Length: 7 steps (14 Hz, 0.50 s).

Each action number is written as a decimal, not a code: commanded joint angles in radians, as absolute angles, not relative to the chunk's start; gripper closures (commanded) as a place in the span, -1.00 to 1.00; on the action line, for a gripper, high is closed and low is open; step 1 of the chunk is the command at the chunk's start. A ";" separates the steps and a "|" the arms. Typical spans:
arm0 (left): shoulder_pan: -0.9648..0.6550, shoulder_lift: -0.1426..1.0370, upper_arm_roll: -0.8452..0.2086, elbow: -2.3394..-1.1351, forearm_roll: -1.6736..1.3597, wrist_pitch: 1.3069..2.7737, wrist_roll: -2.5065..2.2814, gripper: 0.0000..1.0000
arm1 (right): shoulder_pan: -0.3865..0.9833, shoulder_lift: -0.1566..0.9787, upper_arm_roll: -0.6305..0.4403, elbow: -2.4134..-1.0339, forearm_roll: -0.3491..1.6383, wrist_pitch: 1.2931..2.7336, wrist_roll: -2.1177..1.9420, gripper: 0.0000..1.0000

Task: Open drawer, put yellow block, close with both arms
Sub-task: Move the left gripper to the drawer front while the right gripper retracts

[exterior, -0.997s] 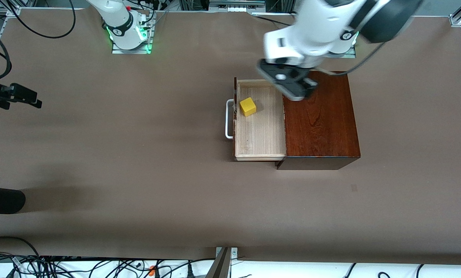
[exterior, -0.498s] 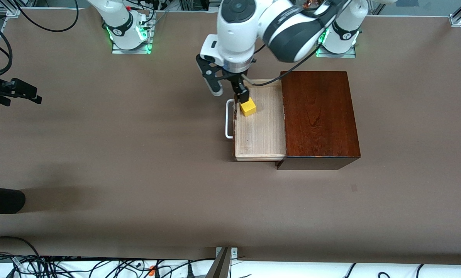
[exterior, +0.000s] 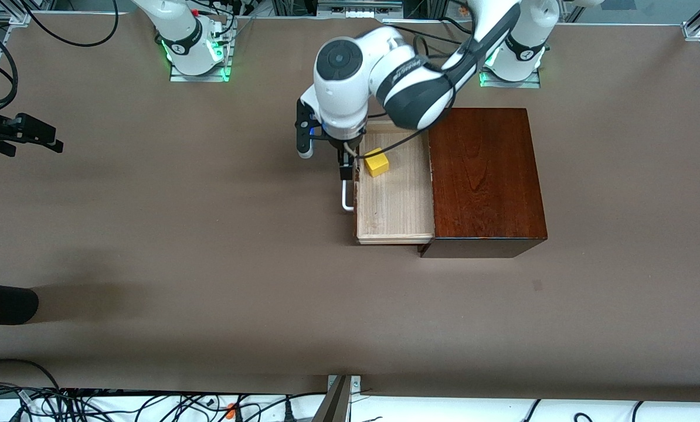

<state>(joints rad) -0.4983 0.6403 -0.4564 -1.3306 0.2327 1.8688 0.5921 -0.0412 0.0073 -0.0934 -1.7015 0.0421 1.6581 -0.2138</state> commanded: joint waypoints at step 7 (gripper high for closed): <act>-0.577 0.759 -0.419 -1.292 0.373 1.922 0.629 -1.00 | -0.051 -0.021 -0.080 -1.729 0.043 1.643 -0.244 -1.00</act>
<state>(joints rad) -0.5670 0.7418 -0.4333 -1.3290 0.3318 1.9269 0.6040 -0.0410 0.0070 -0.0876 -1.7018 0.0421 1.6542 -0.2212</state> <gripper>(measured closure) 0.000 0.000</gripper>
